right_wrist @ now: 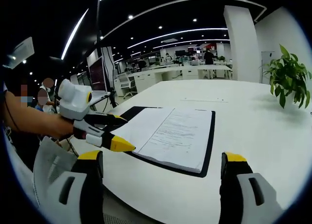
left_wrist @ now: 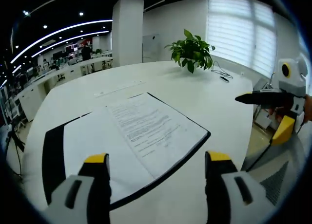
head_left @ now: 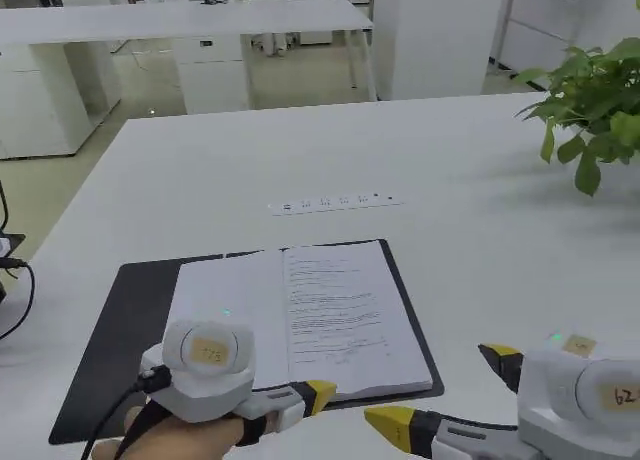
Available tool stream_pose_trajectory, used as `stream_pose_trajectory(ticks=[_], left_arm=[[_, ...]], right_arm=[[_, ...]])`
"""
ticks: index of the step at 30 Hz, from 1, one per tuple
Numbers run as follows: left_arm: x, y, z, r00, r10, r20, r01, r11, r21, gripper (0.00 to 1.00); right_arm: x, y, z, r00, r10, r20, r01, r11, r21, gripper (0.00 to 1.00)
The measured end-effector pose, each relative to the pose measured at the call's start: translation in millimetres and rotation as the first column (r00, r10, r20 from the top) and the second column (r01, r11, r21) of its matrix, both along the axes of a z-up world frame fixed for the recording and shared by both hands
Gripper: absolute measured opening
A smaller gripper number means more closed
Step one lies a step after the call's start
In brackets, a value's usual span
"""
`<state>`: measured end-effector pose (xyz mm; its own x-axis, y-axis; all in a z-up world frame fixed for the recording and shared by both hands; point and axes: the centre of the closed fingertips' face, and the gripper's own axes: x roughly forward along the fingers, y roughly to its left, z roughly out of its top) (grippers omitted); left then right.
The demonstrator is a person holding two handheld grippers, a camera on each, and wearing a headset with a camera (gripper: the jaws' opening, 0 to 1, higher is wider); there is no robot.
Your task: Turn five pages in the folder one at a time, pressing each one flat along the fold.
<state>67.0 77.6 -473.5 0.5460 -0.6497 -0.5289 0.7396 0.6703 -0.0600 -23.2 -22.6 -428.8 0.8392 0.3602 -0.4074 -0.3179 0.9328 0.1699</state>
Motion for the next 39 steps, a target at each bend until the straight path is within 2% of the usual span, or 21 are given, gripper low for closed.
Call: stream_pose_trajectory(ticks=[6, 7, 14, 20, 27, 29, 31, 33, 34, 39], left_arm=[[11.0, -37.2, -11.6, 0.999, -0.037, 0.017, 0.037, 0.999, -0.014, 0.74], [11.7, -39.1, -12.4, 0.999, -0.037, 0.017, 0.037, 0.999, -0.016, 0.73], [19.9, -70.6, -40.0, 0.997, -0.07, 0.012, 0.07, 0.997, 0.012, 0.68], [27.3, -81.0, -56.2, 0.999, -0.05, -0.004, 0.05, 0.999, 0.019, 0.63], [34.2, -93.3, -63.9, 1.0, -0.028, 0.008, 0.028, 1.0, -0.001, 0.61], [33.7, -95.5, -71.4, 1.0, -0.026, 0.003, 0.026, 1.0, 0.004, 0.61], [32.5, -96.4, -74.6, 0.998, -0.031, 0.045, 0.03, 0.999, 0.019, 0.61], [33.3, -96.1, -75.1, 0.999, -0.008, 0.052, 0.009, 1.0, -0.004, 0.62], [33.3, -95.6, -74.9, 0.998, 0.0, 0.069, 0.001, 1.0, -0.015, 0.62], [34.6, -92.6, -75.7, 0.995, 0.004, 0.095, 0.002, 0.998, -0.059, 0.6]], right_arm=[[1.1, -7.3, 0.1, 1.0, -0.014, -0.002, 0.014, 1.0, 0.012, 1.0], [1.5, -8.3, 0.6, 1.0, -0.016, 0.0, 0.016, 1.0, 0.016, 1.0], [6.0, -14.9, -2.3, 1.0, -0.02, -0.002, 0.02, 0.999, 0.029, 1.0], [10.5, -16.3, -9.1, 1.0, -0.024, -0.017, 0.025, 0.999, 0.047, 1.0], [13.9, -16.1, -16.0, 0.999, -0.027, -0.035, 0.03, 0.997, 0.067, 0.99], [14.8, -18.1, -17.4, 0.999, -0.033, -0.042, 0.036, 0.997, 0.069, 0.99], [15.9, -19.5, -16.7, 0.998, -0.041, -0.041, 0.045, 0.996, 0.082, 0.99], [16.9, -21.6, -17.7, 0.998, -0.049, -0.044, 0.053, 0.995, 0.086, 0.98], [17.2, -22.3, -18.3, 0.998, -0.052, -0.045, 0.056, 0.995, 0.088, 0.98], [16.9, -25.8, -26.9, 0.996, -0.063, -0.067, 0.069, 0.993, 0.096, 0.98]])
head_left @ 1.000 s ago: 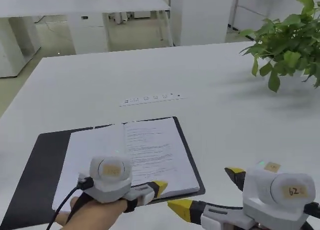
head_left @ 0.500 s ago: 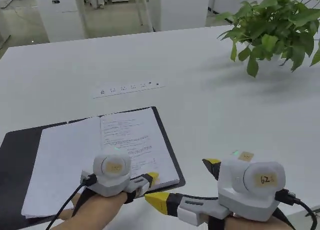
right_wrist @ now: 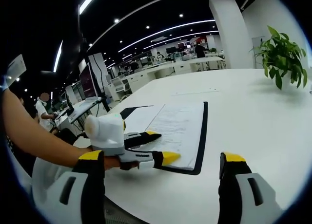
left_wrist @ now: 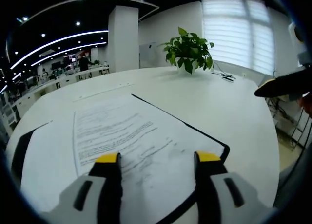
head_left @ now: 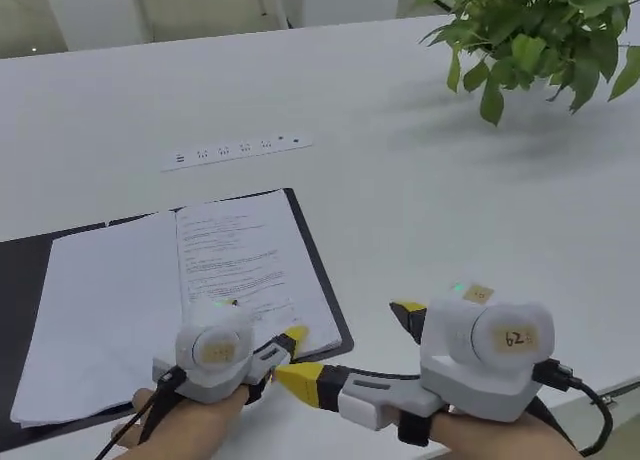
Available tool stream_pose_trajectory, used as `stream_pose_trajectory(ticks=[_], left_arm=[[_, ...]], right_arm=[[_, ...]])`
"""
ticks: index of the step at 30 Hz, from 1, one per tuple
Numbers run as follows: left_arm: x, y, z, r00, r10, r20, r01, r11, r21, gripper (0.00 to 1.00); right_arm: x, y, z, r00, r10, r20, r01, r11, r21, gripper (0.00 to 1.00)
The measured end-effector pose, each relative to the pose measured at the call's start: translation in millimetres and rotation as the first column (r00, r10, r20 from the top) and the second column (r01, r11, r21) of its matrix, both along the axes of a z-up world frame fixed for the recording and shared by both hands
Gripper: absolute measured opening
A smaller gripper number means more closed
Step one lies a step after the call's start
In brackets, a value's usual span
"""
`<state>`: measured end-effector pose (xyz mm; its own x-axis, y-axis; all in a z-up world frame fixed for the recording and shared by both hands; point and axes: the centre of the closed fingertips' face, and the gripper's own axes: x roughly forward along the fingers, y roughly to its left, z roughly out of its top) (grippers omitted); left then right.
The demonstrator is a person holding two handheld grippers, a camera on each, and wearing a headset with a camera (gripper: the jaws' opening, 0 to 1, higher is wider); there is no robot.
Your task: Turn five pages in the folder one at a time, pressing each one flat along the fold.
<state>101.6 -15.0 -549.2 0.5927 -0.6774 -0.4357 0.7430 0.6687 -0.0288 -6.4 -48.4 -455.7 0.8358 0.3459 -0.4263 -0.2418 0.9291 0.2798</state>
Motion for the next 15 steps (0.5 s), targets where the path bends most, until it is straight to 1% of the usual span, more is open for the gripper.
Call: stream_pose_trajectory(ticks=[4, 6, 10, 13, 14, 15], left_arm=[[1.9, 3.0, 0.5, 1.0, 0.001, 0.01, -0.001, 1.0, -0.015, 0.55], [2.3, 1.8, 0.5, 1.0, -0.004, 0.016, 0.004, 1.0, -0.018, 0.54], [2.8, 1.7, 0.2, 1.0, -0.008, 0.017, 0.008, 1.0, -0.02, 0.53], [6.4, 4.7, 0.1, 1.0, 0.005, 0.016, -0.004, 1.0, -0.024, 0.47], [8.3, 6.6, 0.0, 1.0, 0.016, 0.017, -0.015, 1.0, -0.02, 0.45], [7.9, 5.7, -0.2, 1.0, 0.004, 0.014, -0.004, 1.0, -0.022, 0.44]], right_arm=[[-1.7, -0.8, -6.4, 1.0, -0.004, -0.018, 0.004, 1.0, 0.005, 0.97], [-2.1, -0.5, -9.0, 1.0, -0.004, -0.025, 0.004, 1.0, 0.009, 0.97], [-1.5, 0.4, -12.0, 0.999, -0.006, -0.036, 0.007, 1.0, 0.017, 0.97], [-0.6, 1.1, -12.6, 0.999, -0.007, -0.039, 0.008, 1.0, 0.025, 0.97], [-0.5, 1.3, -12.7, 0.999, -0.006, -0.039, 0.007, 1.0, 0.026, 0.97], [-0.1, 1.7, -12.9, 0.999, -0.005, -0.041, 0.006, 1.0, 0.027, 0.97]])
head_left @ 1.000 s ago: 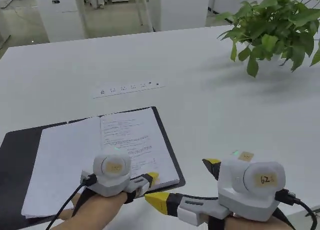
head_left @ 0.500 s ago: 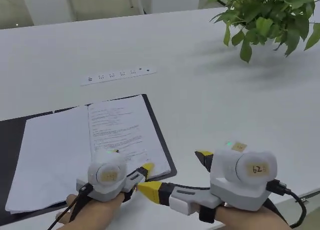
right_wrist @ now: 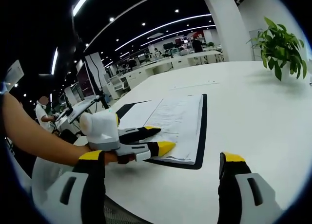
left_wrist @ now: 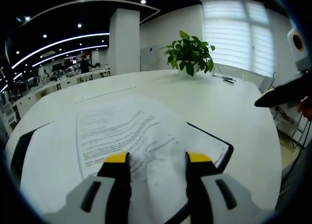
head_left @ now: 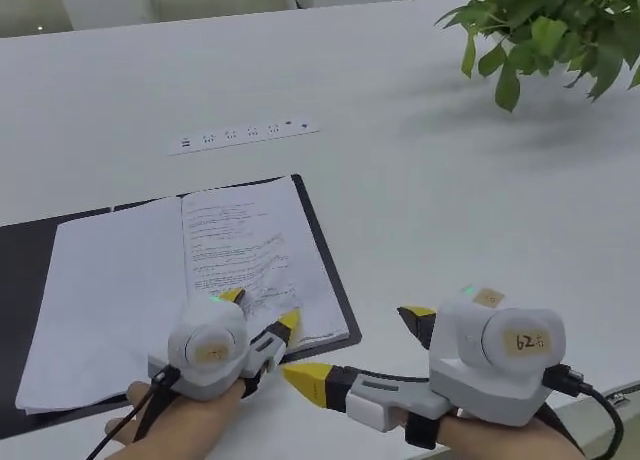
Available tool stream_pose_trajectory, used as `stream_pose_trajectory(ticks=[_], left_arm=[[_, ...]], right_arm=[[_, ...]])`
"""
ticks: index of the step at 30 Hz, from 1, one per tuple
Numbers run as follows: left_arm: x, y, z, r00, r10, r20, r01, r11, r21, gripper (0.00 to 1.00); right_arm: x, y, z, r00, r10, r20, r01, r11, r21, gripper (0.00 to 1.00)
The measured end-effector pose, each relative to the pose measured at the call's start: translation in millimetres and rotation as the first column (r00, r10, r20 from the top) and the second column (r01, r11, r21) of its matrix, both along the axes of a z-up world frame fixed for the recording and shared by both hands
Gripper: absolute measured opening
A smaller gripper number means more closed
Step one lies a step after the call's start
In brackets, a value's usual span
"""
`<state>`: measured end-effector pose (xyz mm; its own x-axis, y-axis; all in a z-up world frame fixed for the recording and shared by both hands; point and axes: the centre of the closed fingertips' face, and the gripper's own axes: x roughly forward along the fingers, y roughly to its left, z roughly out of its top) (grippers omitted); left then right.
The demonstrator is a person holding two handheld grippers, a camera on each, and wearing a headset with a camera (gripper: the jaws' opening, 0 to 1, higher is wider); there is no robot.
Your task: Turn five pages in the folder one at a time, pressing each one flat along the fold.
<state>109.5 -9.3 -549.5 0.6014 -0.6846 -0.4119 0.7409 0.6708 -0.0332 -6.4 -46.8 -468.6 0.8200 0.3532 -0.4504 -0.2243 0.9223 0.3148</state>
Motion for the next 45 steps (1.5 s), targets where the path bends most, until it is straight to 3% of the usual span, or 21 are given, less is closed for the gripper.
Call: stream_pose_trajectory(ticks=[4, 19, 23, 29, 32, 36, 40, 45], left_arm=[[2.6, 0.7, 0.8, 0.999, 0.018, -0.027, -0.018, 1.0, -0.008, 0.4], [9.2, 7.2, 0.5, 0.999, 0.015, -0.039, -0.015, 1.0, 0.007, 0.26], [13.4, 11.2, 1.1, 0.997, 0.045, -0.068, -0.046, 0.999, -0.022, 0.21], [14.3, 13.1, 2.4, 0.994, 0.044, -0.095, -0.049, 0.997, -0.053, 0.19], [14.2, 13.1, 2.6, 0.994, 0.041, -0.097, -0.047, 0.997, -0.059, 0.17], [14.6, 13.2, 2.9, 0.995, 0.04, -0.096, -0.046, 0.997, -0.063, 0.18], [14.3, 13.2, 3.1, 0.995, 0.039, -0.095, -0.046, 0.997, -0.067, 0.18], [14.5, 13.2, 2.9, 0.995, 0.039, -0.095, -0.046, 0.997, -0.067, 0.18]], right_arm=[[1.0, 0.5, -0.6, 1.0, 0.003, -0.006, -0.003, 1.0, -0.001, 0.97], [10.0, 7.6, -3.1, 1.0, 0.024, -0.017, -0.024, 1.0, 0.014, 0.95], [14.2, 12.5, -5.6, 0.998, 0.011, -0.059, -0.006, 0.996, 0.091, 0.9], [19.2, 15.4, -4.4, 0.999, 0.01, -0.046, -0.007, 0.997, 0.083, 0.86], [24.9, 20.7, -8.3, 0.998, 0.012, -0.057, -0.006, 0.994, 0.105, 0.78], [34.5, 30.1, -18.7, 0.994, 0.009, -0.105, 0.011, 0.983, 0.186, 0.68], [49.3, 29.1, -26.3, 0.989, -0.033, -0.145, 0.071, 0.962, 0.262, 0.59], [62.9, 24.6, -37.6, 0.98, -0.073, -0.187, 0.128, 0.943, 0.306, 0.53]])
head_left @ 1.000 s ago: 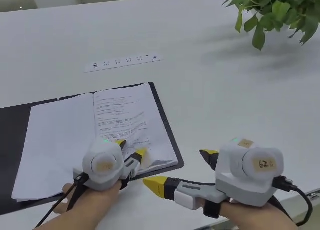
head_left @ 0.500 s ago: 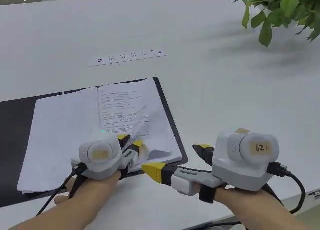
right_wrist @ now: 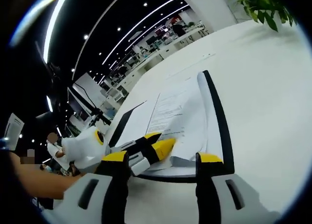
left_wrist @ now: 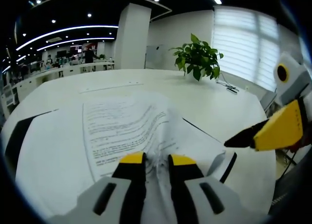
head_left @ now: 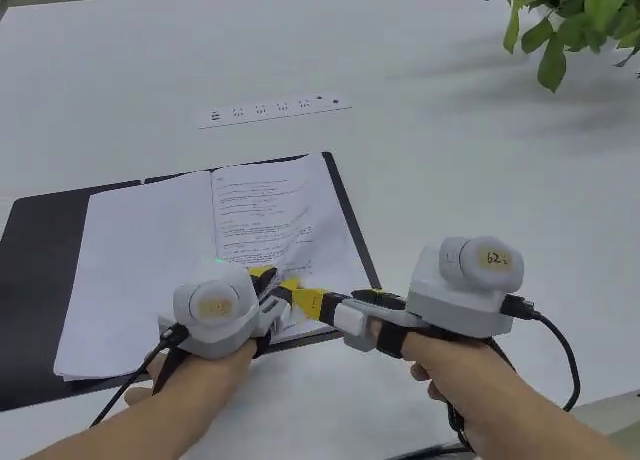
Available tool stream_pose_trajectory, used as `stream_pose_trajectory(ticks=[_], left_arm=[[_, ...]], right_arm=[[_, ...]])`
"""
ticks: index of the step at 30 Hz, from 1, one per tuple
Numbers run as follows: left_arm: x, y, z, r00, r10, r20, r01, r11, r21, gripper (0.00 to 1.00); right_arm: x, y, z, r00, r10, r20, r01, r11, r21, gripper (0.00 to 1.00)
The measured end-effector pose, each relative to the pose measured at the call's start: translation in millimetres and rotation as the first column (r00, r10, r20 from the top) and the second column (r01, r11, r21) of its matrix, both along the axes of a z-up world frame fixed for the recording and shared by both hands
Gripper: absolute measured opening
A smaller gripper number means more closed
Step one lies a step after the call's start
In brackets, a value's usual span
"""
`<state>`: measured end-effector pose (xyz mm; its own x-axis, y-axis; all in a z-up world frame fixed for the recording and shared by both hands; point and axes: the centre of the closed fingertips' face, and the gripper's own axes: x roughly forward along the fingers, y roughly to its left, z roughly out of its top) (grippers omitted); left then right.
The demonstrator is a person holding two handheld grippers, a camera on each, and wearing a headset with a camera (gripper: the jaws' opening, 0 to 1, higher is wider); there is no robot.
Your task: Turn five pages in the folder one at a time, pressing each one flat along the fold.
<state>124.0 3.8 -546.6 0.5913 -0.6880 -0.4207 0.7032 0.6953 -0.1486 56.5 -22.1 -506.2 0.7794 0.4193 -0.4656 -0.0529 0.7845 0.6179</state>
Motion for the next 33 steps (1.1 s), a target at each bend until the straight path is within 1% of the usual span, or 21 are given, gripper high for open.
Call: stream_pose_trajectory(ticks=[1, 2, 4, 6, 7, 8, 10, 12, 13, 15, 16, 17, 18, 19, 24, 26, 28, 29, 31, 32, 33], left_arm=[[-0.1, 0.0, 0.0, 1.0, 0.0, 0.0, 0.0, 1.0, 0.0, 0.18], [0.0, 0.0, 0.0, 1.0, 0.0, 0.0, 0.0, 1.0, 0.0, 0.18], [0.0, -0.1, -0.1, 1.0, 0.0, 0.0, 0.0, 1.0, 0.0, 0.18], [0.0, -0.1, -0.1, 1.0, 0.001, 0.0, -0.001, 1.0, 0.0, 0.18], [-0.1, -0.2, -0.1, 1.0, 0.001, 0.0, -0.001, 1.0, 0.0, 0.18], [0.0, -0.2, -0.3, 1.0, 0.001, 0.0, -0.001, 1.0, 0.0, 0.18], [0.2, -0.3, -0.3, 1.0, 0.0, 0.001, 0.0, 1.0, 0.001, 0.18], [0.1, -0.4, -0.3, 1.0, 0.0, 0.001, 0.0, 1.0, 0.001, 0.18], [0.0, -0.5, -0.3, 1.0, 0.0, 0.001, 0.0, 1.0, 0.0, 0.18], [0.0, -0.4, -0.3, 1.0, 0.0, 0.001, 0.0, 1.0, 0.001, 0.18], [0.1, -0.4, -0.3, 1.0, 0.0, 0.001, 0.0, 1.0, 0.001, 0.18], [0.1, -0.4, -0.3, 1.0, 0.0, 0.001, 0.0, 1.0, 0.0, 0.18], [0.3, -0.4, -0.3, 1.0, 0.0, 0.0, 0.0, 1.0, 0.0, 0.18], [0.2, -0.6, -0.3, 1.0, -0.001, -0.002, 0.001, 1.0, -0.001, 0.18], [-1.1, -1.9, -0.1, 1.0, -0.01, -0.003, 0.01, 1.0, 0.002, 0.2], [-1.3, -1.9, 0.6, 1.0, -0.011, -0.01, 0.011, 1.0, -0.001, 0.2], [-2.2, -2.1, 1.7, 1.0, -0.016, -0.02, 0.016, 1.0, -0.009, 0.22], [-2.8, -1.6, 2.5, 0.999, -0.019, -0.028, 0.019, 1.0, -0.013, 0.22], [-4.3, 0.9, 4.0, 0.998, -0.014, -0.061, 0.012, 0.999, -0.031, 0.23], [-6.6, 3.1, 4.9, 0.996, -0.011, -0.088, 0.007, 0.999, -0.043, 0.22], [-7.1, 5.0, 6.1, 0.995, -0.009, -0.099, 0.004, 0.999, -0.05, 0.22]], right_arm=[[0.2, -1.2, -5.6, 0.999, -0.008, -0.031, 0.009, 1.0, 0.005, 0.53], [0.5, -1.5, -7.8, 0.999, -0.011, -0.041, 0.011, 1.0, 0.009, 0.53], [1.7, -0.7, -8.5, 0.999, -0.014, -0.044, 0.015, 1.0, 0.026, 0.51], [1.7, -3.1, -14.1, 0.997, -0.031, -0.072, 0.033, 0.999, 0.031, 0.49], [3.0, -2.9, -14.8, 0.996, -0.04, -0.078, 0.045, 0.997, 0.055, 0.47], [3.6, -3.4, -15.7, 0.995, -0.05, -0.084, 0.056, 0.996, 0.064, 0.45], [2.0, -6.0, -22.0, 0.988, -0.081, -0.131, 0.092, 0.993, 0.076, 0.41], [2.8, -7.0, -24.9, 0.984, -0.101, -0.15, 0.117, 0.988, 0.098, 0.35], [3.1, -8.9, -27.0, 0.981, -0.112, -0.158, 0.128, 0.987, 0.095, 0.32], [4.0, -12.1, -30.7, 0.975, -0.136, -0.177, 0.155, 0.983, 0.099, 0.21], [3.8, -14.5, -33.6, 0.97, -0.15, -0.189, 0.169, 0.981, 0.092, 0.17], [4.6, -17.1, -34.4, 0.968, -0.166, -0.189, 0.184, 0.979, 0.085, 0.12], [5.0, -19.5, -35.1, 0.964, -0.184, -0.192, 0.202, 0.976, 0.081, 0.06], [4.4, -20.6, -35.9, 0.963, -0.187, -0.194, 0.205, 0.976, 0.078, 0.02], [2.8, -23.2, -36.2, 0.961, -0.207, -0.185, 0.219, 0.974, 0.051, 0.0], [3.5, -23.7, -31.1, 0.962, -0.216, -0.167, 0.229, 0.971, 0.065, 0.0], [2.4, -26.1, -27.5, 0.963, -0.222, -0.155, 0.232, 0.972, 0.049, 0.0], [2.1, -26.5, -25.1, 0.963, -0.223, -0.151, 0.233, 0.971, 0.055, 0.0], [1.1, -27.9, -19.3, 0.963, -0.23, -0.142, 0.24, 0.969, 0.063, 0.0], [1.0, -28.5, -15.0, 0.964, -0.231, -0.13, 0.24, 0.969, 0.06, 0.0], [1.0, -28.3, -11.9, 0.966, -0.229, -0.119, 0.237, 0.97, 0.058, 0.0]])
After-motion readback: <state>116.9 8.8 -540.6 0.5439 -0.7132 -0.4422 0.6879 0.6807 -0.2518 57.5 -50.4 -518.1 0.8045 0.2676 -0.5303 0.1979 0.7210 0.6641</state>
